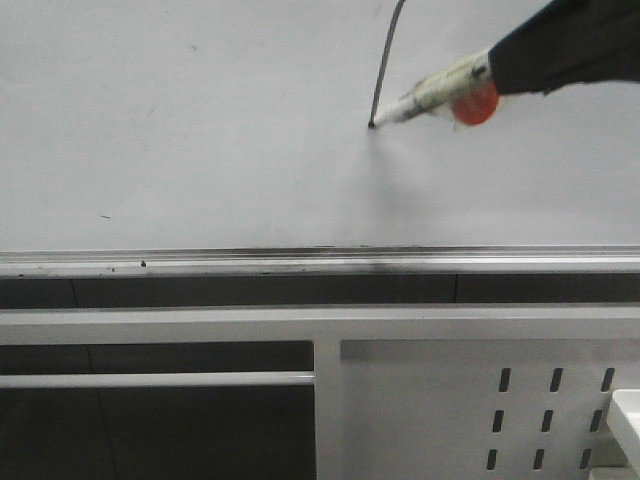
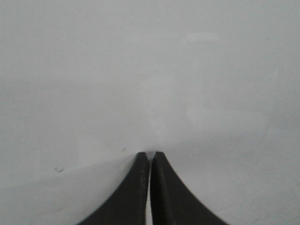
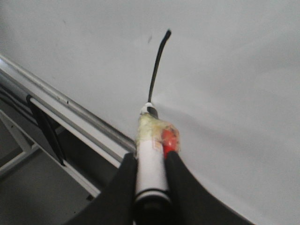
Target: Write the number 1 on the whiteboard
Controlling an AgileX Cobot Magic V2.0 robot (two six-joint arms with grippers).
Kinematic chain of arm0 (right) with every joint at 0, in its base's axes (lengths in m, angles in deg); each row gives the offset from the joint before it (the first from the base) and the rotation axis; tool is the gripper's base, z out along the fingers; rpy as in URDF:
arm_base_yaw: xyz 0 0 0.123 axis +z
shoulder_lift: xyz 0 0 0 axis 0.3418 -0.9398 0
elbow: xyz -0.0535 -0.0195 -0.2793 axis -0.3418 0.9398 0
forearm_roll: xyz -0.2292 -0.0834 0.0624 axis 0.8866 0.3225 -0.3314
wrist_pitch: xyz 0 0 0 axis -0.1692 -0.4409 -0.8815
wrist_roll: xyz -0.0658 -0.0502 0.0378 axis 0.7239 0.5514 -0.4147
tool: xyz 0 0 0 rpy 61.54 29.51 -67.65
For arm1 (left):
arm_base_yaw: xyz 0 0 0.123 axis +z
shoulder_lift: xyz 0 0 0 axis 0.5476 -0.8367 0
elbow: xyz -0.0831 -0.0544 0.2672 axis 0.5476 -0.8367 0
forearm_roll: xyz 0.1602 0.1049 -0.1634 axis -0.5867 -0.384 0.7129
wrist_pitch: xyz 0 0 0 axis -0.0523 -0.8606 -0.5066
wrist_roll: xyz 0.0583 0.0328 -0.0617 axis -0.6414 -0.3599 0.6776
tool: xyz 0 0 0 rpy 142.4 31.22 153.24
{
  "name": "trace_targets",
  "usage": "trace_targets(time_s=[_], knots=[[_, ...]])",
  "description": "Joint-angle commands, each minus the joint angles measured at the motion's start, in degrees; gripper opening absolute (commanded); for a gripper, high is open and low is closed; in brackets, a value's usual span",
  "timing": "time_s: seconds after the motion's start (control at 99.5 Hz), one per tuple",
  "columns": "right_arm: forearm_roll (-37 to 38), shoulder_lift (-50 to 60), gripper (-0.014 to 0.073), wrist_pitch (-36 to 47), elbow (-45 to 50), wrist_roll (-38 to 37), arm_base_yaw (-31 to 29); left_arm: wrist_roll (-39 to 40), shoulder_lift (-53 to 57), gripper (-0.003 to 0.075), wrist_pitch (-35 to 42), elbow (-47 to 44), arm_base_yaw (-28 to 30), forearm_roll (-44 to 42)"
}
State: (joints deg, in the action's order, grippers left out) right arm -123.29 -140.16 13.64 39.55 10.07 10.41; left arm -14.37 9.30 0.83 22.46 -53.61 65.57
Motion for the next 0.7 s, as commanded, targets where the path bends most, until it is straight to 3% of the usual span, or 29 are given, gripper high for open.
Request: trace_targets(time_s=[0.0, 0.161, 0.301, 0.452, 0.693], knots=[[-0.4, -1.2, -0.0071, 3.9, -1.6, 0.4, -0.3, 0.5, 1.6, -0.002, 4.8, 1.7, -0.5, -1.0], [-0.4, -1.4, -0.0071, 1.7, -1.9, 0.4, -0.3, 0.5, 3.5, -0.002, 4.1, 1.7, -0.5, -3.0], [0.7, 1.0, -0.0071, -10.6, -2.8, 0.6, -0.3, 0.5, 7.4, -0.0019, -1.9, 1.7, -2.8, -3.1], [3.4, 1.5, -0.0071, -23.0, -7.0, 0.6, -0.3, -0.1, 10.9, -0.0019, -5.7, 1.7, -11.3, -10.5], [10.6, -2.1, -0.0071, -31.1, -15.8, 0.6, -0.3, -0.1, 8.7, -0.0019, -8.5, 1.7, -28.8, -25.5]])
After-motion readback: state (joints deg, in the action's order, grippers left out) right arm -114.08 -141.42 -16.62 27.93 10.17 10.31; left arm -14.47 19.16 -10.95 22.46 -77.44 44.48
